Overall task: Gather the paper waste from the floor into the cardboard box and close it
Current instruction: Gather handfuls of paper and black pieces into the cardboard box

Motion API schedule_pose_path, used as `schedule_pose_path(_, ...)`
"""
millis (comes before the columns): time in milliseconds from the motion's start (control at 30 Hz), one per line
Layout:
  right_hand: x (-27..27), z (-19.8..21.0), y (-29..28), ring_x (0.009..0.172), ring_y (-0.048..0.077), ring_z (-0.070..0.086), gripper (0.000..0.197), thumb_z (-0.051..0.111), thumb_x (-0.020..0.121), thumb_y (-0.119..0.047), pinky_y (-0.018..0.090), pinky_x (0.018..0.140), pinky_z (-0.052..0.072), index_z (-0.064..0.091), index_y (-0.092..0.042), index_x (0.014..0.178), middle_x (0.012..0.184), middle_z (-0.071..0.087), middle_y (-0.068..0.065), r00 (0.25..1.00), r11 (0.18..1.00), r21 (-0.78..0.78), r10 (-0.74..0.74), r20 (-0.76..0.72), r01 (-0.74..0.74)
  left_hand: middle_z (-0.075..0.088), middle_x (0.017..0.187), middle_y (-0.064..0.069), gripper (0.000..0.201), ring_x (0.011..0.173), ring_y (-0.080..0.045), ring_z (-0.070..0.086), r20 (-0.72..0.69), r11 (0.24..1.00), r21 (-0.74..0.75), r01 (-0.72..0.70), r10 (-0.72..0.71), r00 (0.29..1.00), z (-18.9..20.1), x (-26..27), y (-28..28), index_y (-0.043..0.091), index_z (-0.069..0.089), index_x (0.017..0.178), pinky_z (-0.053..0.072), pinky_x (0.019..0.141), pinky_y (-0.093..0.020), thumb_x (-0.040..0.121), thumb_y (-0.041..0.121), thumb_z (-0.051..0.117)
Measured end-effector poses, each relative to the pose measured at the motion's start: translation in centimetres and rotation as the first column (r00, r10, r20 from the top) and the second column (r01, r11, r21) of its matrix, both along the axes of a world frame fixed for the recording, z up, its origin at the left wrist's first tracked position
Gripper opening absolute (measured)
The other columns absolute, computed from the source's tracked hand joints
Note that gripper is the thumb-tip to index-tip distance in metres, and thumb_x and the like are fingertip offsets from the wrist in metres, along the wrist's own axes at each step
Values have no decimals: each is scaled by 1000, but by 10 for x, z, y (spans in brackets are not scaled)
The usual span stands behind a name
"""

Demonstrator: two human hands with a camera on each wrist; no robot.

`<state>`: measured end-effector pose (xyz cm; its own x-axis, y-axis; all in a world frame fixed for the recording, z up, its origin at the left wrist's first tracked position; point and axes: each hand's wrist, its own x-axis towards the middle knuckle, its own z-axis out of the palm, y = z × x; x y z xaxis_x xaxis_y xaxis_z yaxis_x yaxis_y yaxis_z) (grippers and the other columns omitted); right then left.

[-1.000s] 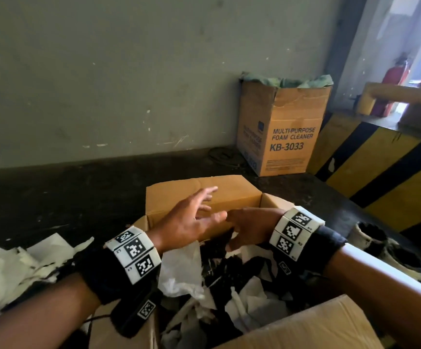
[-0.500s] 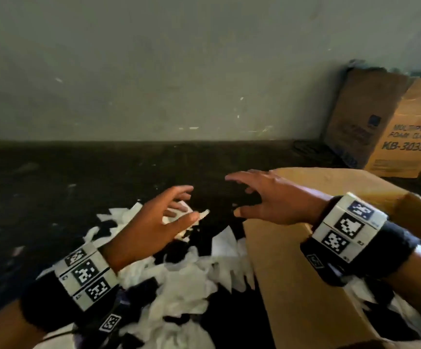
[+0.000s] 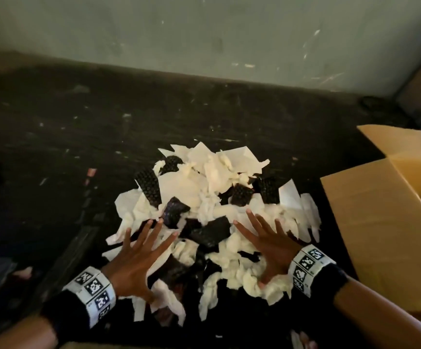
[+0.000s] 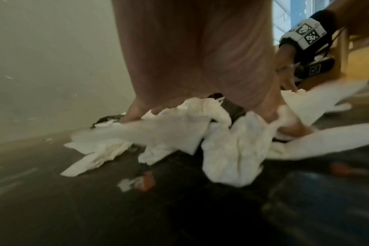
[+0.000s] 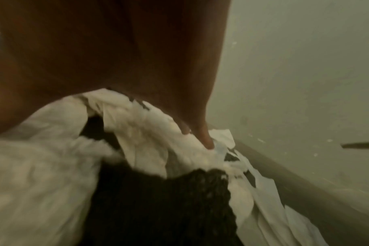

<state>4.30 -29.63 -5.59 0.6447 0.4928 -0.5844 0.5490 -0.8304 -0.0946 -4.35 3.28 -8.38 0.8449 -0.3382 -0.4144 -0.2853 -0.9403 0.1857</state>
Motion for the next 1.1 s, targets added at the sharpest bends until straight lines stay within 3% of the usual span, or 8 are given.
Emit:
schedule_pose_path(233, 25, -7, 28, 140, 35, -28, 149, 77, 46, -71, 70, 110, -2, -33, -36, 140, 147, -44, 6, 985, 994, 59, 86, 151, -96, -48, 142, -1, 142, 132, -25, -41, 154, 996, -2, 89, -88, 984, 2, 39, -3, 33, -25, 142, -21, 102, -62, 41, 85, 62)
schedule_pose_path(600, 61, -23, 77, 145, 40, -11, 152, 85, 45, -60, 69, 108, 10, -34, -36, 139, 151, -37, 10, 979, 961, 193, 186, 82, -198, -48, 138, -6, 148, 134, -31, -31, -12, 998, -54, 43, -44, 999, -2, 82, -25, 44, -53, 115, -2, 111, -66, 50, 62, 79)
schedule_pose_path(700, 57, -37, 86, 147, 35, -6, 153, 83, 49, -61, 63, 114, 13, -41, -32, 135, 154, -34, 6, 982, 947, 269, 153, 112, -178, -48, 141, -3, 140, 142, -25, -15, 8, 988, -156, 8, -6, 1000, -7, 85, -27, 42, -44, 126, 7, 115, -60, 59, 57, 77)
schedule_pose_path(800, 55, -47, 92, 148, 24, -9, 140, 82, 62, -51, 51, 119, 12, -25, -17, 146, 155, -29, 4, 989, 923, 361, 102, 108, -134, -43, 146, -5, 125, 145, -27, 6, 67, 950, -311, -32, 56, 996, -14, 85, -30, 44, -38, 131, 25, 113, -51, 71, 45, 72)
schedule_pose_path(867, 55, -53, 94, 148, 20, -6, 133, 82, 68, -38, 43, 120, 10, -23, -20, 147, 158, -24, 4, 991, 899, 423, 80, 103, -116, -37, 149, -9, 116, 134, -33, 37, 105, 917, -394, -66, 117, 988, -17, 84, -33, 46, -36, 131, 47, 97, -41, 78, 29, 66)
schedule_pose_path(933, 53, -54, 97, 148, 19, 8, 125, 77, 76, -23, 38, 120, 18, -28, -33, 143, 160, -12, 5, 993, 865, 492, 44, 111, -94, -34, 150, -10, 115, 100, -33, 61, 118, 911, -396, -115, 174, 978, -17, 82, -39, 49, -36, 129, 54, 72, -39, 80, 13, 61)
schedule_pose_path(1033, 43, -48, 104, 124, 27, 54, 93, 74, 76, -12, 32, 99, 49, 17, -18, 149, 151, 34, 18, 987, 818, 575, -96, 129, 4, -32, 151, -10, 119, 67, -26, 61, 131, 914, -372, -158, 221, 967, -14, 82, -47, 51, -37, 128, 50, 56, -35, 77, 1, 59)
schedule_pose_path(1100, 39, -52, 109, 95, 27, 70, 55, 73, 75, -17, 28, 75, 59, 56, -4, 126, 120, 63, 20, 983, 809, 581, -168, 78, 92, -33, 150, -7, 117, 66, -26, 62, 123, 906, -386, -175, 238, 963, -15, 83, -48, 53, -38, 126, 48, 55, -31, 79, 2, 56)
